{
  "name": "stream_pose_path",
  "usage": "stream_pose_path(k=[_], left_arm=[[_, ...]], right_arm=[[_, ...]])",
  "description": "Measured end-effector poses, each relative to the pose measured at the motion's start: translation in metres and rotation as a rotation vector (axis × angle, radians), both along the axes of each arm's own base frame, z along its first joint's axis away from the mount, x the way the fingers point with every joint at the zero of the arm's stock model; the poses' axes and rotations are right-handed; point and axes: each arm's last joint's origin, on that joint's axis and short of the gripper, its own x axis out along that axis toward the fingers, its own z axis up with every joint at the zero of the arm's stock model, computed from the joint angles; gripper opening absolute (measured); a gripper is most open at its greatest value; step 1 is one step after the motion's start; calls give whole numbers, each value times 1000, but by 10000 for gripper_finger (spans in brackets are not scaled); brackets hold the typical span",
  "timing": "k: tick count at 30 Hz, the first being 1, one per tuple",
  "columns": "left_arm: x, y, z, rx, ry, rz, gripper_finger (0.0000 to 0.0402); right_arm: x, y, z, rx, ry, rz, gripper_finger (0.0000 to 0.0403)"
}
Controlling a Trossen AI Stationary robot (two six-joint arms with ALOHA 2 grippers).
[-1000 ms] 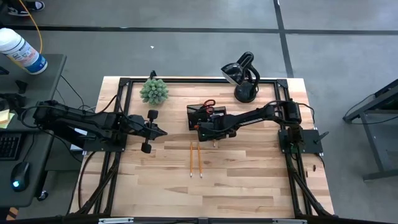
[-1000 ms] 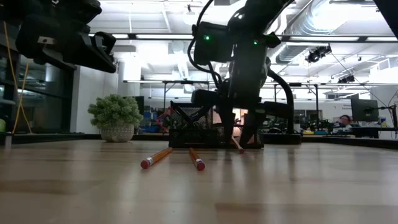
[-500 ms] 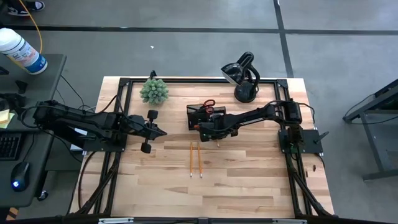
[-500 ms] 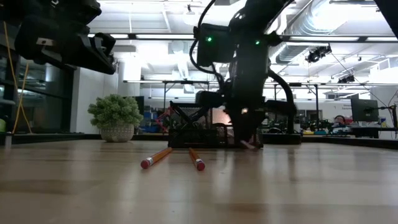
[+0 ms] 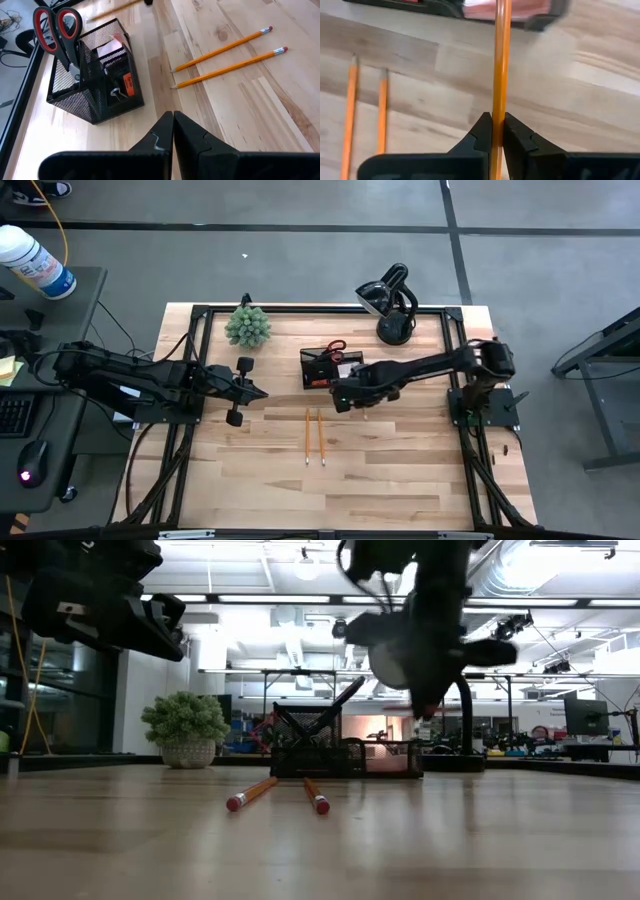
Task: Pick and place office supplies into organizer
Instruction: Put the top pencil into the desk organizer
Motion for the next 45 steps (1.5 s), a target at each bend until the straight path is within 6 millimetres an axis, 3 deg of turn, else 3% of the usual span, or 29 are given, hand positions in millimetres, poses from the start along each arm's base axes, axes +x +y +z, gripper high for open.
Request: stream_pose_path(k=[5, 12, 16, 22, 26, 31, 36, 45], left_arm=[[0, 0, 0, 0, 0, 0, 3], [0, 0, 0, 1, -1, 0, 3], [0, 0, 0, 0, -1, 0, 3], [0, 1, 0, 17, -3, 23, 3], [0, 2, 1, 35, -6, 47, 3], [0, 2, 1, 16, -12, 63, 3], [0, 2, 1, -23, -21, 93, 3], [0, 2, 1, -48, -27, 111, 3]], right_arm=[[-13, 9, 21, -15, -18, 49, 17], [12, 13, 52, -208, -377, 395, 17], [27, -12, 63, -414, -482, 447, 17], [47, -64, 67, -714, -507, 598, 17], [58, -91, 57, -833, -472, 724, 17], [67, -111, 25, -751, -447, 830, 17], [75, -122, 4, -700, -485, 862, 17], [83, -128, -6, -701, -561, 908, 17]])
